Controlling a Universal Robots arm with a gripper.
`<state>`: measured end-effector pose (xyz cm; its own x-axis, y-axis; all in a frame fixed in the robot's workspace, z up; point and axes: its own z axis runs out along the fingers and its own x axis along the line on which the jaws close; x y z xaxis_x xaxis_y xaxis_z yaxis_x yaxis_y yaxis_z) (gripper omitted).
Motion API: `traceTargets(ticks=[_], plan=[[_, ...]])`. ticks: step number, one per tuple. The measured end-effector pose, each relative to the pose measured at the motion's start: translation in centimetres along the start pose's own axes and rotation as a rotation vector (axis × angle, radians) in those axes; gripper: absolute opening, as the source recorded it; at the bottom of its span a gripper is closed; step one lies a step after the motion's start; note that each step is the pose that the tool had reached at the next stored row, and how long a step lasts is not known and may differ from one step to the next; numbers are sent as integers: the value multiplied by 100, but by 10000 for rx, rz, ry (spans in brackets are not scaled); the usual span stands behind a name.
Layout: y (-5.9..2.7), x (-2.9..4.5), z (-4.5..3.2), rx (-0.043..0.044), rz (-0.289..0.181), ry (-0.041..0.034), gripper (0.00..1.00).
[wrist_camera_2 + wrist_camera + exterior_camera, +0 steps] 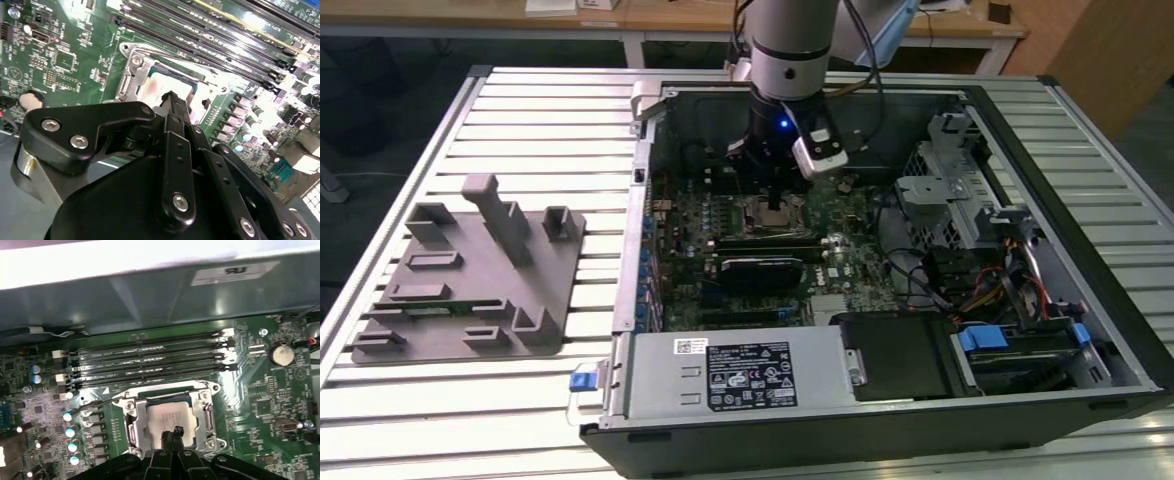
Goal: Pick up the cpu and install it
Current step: 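Close the cpu cover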
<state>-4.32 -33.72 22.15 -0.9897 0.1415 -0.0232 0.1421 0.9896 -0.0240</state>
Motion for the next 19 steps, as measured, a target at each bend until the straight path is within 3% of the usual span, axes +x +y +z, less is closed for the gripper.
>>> traceTargets(ticks=[19], plan=[[-13, 149, 118, -2, -1, 1, 11]])
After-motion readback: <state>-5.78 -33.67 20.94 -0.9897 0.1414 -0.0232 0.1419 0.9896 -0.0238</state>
